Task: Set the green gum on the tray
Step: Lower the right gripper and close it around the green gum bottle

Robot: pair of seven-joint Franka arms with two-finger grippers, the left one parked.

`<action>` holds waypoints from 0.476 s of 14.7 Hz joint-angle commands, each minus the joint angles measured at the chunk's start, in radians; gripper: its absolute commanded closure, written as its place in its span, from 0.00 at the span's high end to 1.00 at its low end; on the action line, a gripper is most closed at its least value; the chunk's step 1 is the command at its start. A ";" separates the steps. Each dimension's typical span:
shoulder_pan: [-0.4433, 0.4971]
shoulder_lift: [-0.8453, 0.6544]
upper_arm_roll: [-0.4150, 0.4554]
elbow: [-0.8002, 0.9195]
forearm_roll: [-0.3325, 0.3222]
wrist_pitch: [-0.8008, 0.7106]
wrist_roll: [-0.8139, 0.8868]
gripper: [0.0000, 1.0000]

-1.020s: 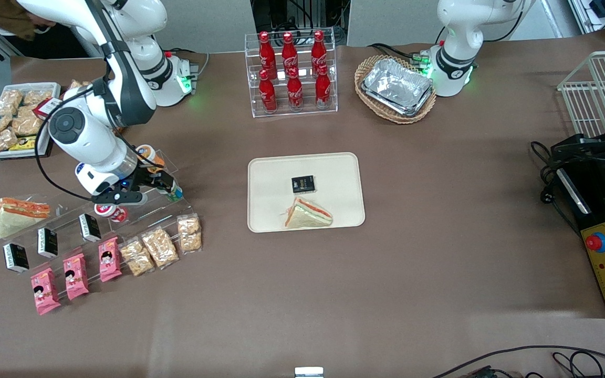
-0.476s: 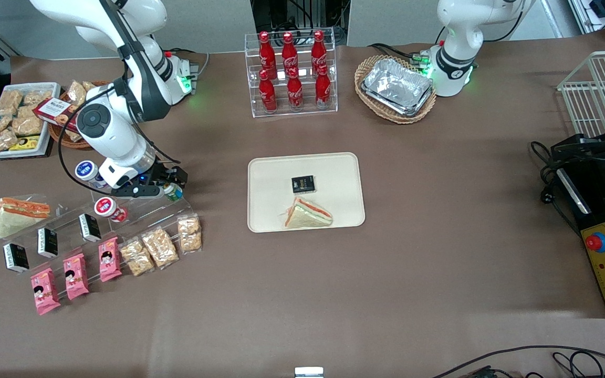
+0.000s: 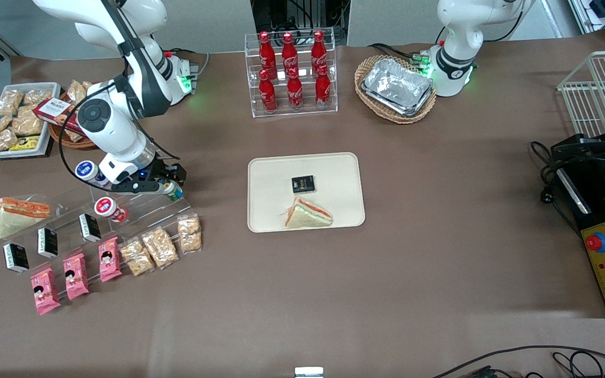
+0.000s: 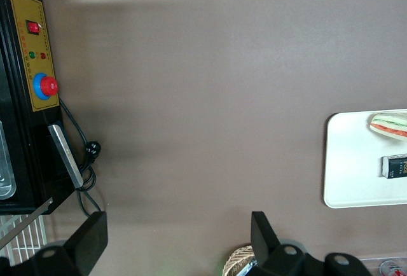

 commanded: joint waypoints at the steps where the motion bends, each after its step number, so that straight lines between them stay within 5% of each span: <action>1: 0.002 -0.028 -0.001 -0.028 -0.004 0.017 0.011 0.31; 3: 0.002 -0.025 -0.002 -0.028 -0.004 0.017 0.011 0.16; 7: -0.004 -0.020 -0.004 0.006 -0.003 0.004 0.009 0.16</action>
